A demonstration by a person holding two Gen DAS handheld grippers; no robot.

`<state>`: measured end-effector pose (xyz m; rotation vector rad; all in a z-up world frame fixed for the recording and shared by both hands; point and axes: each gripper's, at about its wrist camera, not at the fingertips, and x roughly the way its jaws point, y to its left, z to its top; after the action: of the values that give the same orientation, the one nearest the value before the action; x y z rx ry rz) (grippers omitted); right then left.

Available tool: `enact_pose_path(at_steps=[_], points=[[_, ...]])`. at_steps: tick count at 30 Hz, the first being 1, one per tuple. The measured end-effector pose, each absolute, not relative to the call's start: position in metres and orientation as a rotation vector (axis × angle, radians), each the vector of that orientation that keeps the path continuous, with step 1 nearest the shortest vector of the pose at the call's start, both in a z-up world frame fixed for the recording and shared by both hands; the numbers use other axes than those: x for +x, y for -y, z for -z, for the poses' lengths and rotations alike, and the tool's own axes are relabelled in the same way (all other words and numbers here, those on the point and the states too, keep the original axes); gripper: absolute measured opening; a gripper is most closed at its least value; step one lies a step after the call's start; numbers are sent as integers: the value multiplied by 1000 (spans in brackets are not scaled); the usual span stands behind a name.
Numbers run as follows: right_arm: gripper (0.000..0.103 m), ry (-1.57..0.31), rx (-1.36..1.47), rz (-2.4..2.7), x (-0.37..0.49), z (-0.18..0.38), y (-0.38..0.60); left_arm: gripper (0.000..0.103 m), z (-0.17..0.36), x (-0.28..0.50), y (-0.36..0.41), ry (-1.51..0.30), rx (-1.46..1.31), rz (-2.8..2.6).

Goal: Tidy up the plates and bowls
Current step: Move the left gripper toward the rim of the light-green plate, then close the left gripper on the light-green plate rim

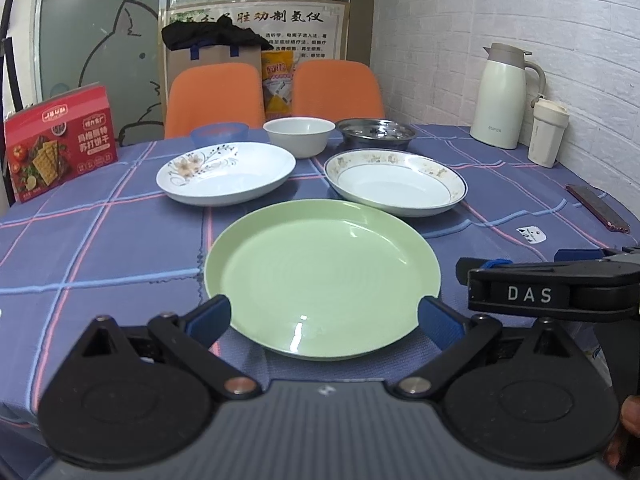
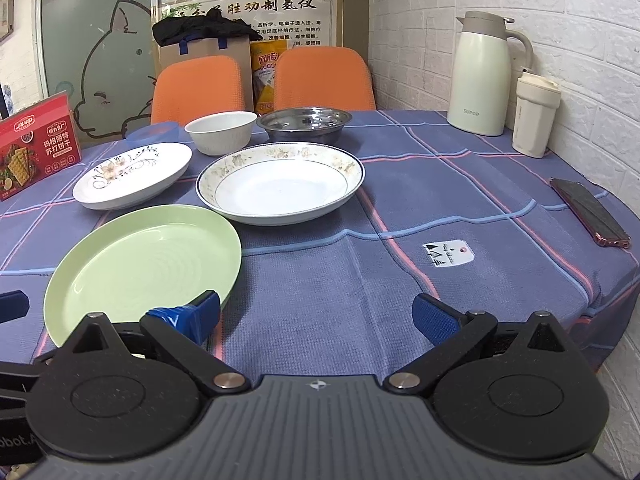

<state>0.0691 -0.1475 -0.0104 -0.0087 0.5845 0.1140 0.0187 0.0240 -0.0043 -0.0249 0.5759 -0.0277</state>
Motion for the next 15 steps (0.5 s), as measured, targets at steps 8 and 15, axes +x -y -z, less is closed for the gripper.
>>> enact_pose_path(at_steps=[8,15], points=[[90,-584,24,-150,82,3,146,98,-16,24,-56,-546,-42,-43],[90,-639,4,-255,103,7,126,98,-12,66,-108,-677,-173,-42]])
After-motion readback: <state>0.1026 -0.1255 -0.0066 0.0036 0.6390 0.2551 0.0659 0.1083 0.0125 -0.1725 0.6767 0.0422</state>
